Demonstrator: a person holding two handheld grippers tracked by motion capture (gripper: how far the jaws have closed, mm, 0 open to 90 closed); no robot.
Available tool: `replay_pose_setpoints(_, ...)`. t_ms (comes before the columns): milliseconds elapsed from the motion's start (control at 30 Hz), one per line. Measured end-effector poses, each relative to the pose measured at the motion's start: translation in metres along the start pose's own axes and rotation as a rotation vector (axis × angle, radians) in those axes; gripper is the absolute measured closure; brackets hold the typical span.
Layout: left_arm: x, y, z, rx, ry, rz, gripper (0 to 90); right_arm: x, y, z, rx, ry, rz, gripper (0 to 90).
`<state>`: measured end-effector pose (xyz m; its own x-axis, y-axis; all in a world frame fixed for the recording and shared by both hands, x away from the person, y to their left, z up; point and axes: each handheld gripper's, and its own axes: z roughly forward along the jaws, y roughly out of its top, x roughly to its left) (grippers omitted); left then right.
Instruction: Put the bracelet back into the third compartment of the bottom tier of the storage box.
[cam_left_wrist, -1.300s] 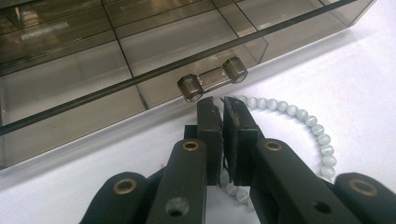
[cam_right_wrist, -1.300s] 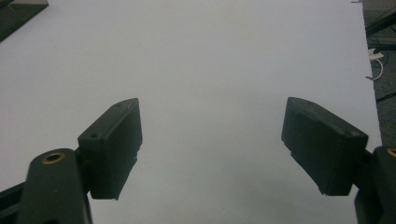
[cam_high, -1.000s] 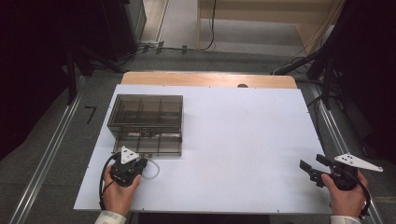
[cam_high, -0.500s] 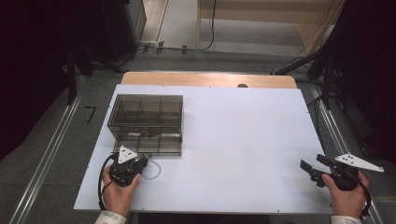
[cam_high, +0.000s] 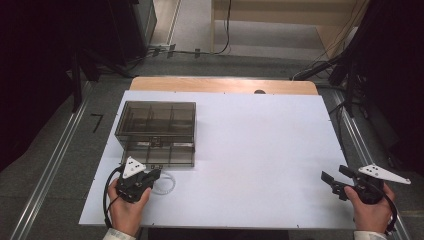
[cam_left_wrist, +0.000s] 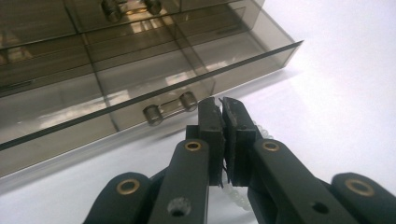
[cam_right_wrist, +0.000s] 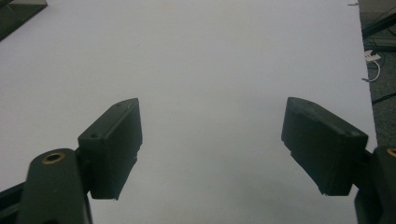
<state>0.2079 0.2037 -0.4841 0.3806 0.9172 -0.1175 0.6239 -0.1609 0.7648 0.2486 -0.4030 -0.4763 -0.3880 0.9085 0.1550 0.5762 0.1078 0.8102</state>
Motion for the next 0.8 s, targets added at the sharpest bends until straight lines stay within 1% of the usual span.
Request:
replay_pose_setpoints(100, -0.004, 0.002, -0.003, -0.009, -0.026, -0.006, 88.2, 0.0, 0.0, 0.0, 0.002, -0.001, 0.0, 18.6)
replay_pose_setpoints(333, -0.01, 0.005, -0.007, -0.024, -0.044, -0.006, 88.2, 0.0, 0.0, 0.001, 0.004, 0.001, -0.002, 18.6)
replay_pose_setpoints(500, -0.013, 0.009, -0.012, -0.046, -0.061, -0.003, 88.2, 0.0, 0.0, 0.001, 0.005, -0.001, 0.001, 18.6)
replay_pose_setpoints(800, -0.014, 0.015, -0.021, -0.094, -0.097, -0.028, 88.3, 0.0, 0.0, 0.001, 0.005, 0.0, -0.001, 18.6)
